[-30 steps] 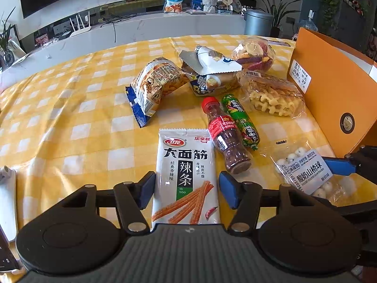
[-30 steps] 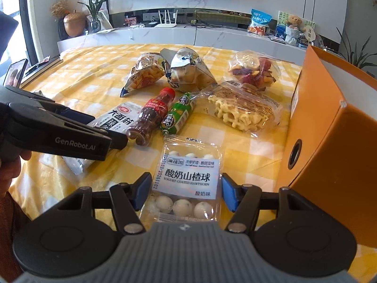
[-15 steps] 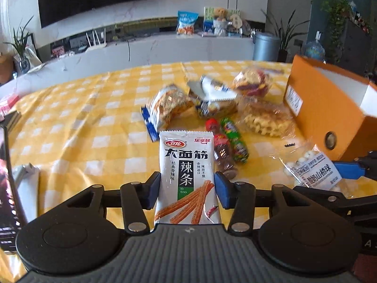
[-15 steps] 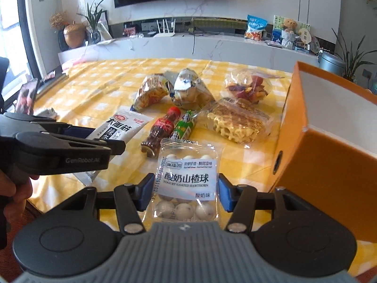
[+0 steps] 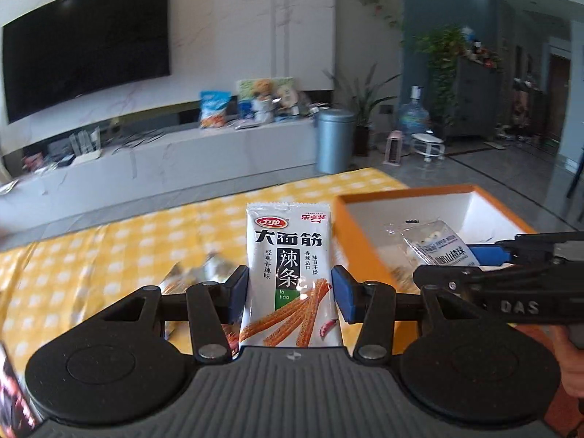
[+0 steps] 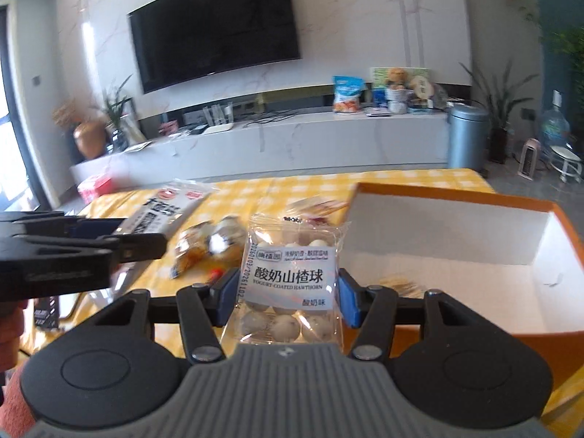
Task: Organize snacks
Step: 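Carry both packs into the orange box and lower them with both tools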
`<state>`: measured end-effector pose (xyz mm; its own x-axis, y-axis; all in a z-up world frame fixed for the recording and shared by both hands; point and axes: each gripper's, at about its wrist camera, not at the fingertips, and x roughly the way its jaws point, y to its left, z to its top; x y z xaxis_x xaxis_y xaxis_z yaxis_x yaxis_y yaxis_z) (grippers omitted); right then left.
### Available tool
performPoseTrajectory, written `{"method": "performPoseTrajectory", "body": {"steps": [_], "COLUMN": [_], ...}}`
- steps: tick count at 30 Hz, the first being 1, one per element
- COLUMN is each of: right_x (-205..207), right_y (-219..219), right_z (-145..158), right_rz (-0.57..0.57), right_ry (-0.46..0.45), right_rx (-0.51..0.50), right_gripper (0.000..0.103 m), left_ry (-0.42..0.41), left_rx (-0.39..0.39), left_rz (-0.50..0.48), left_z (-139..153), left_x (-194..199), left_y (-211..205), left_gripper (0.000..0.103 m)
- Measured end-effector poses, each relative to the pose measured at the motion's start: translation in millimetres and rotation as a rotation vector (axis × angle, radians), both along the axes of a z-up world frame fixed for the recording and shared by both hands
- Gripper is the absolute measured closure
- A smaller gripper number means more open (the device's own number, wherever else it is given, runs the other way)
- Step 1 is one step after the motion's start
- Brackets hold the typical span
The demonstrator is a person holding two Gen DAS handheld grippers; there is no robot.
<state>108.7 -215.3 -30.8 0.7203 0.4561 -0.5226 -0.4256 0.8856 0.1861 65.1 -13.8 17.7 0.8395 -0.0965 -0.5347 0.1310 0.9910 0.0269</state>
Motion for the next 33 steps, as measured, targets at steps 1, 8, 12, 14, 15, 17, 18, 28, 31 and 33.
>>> {"method": "performPoseTrajectory", "body": {"steps": [1,8,12,14,15,17,18,28,31,33], "right_x": [6,46,62,69,73,82,85,115,122,124], "right_y": [-10,-76,-109,-123,-129,-139,-142,-144,-138,-134], "right_z": [2,7,5,2,-1,-8,-11,-35,-41,-45], "right_rz": [-0.028,-0.169,-0.209,-0.218,-0.216,-0.218,-0.212,-0.135,-0.108,-0.098], "right_ry": [0.002,0.033,0.054,0.073,0.086,0.113,0.123,0.193,0.212,0.220], "right_rx": [-0.008,-0.114,-0.172,-0.192,-0.204,-0.230,-0.243,-0.351,-0.379,-0.396], "right_gripper": [0.048,0.048,0.048,0.047,0.047,0.047,0.047,0.047,0.047,0.047], "left_ry": [-0.002,0.075,0.150,0.184,0.203,0.245,0.267,0.433,0.452,0.466], "left_rx": [0.002,-0.098,-0.106,-0.098,-0.095,-0.081,-0.071,-0.037,-0.037,-0.031], "left_rz": [-0.027,-0.209,-0.275,-0.303,-0.311,-0.310,-0.308,-0.313,-0.306,-0.298], "left_z": [4,11,1,-7,-12,-24,-31,-74,-81,-85], "left_x": [7,69,105,120,128,141,146,172,173,175], "left_y": [-9,-66,-102,-119,-126,-136,-140,-168,-169,-168], "left_gripper": [0.047,0.047,0.047,0.047,0.047,0.047,0.047,0.047,0.047,0.047]}}
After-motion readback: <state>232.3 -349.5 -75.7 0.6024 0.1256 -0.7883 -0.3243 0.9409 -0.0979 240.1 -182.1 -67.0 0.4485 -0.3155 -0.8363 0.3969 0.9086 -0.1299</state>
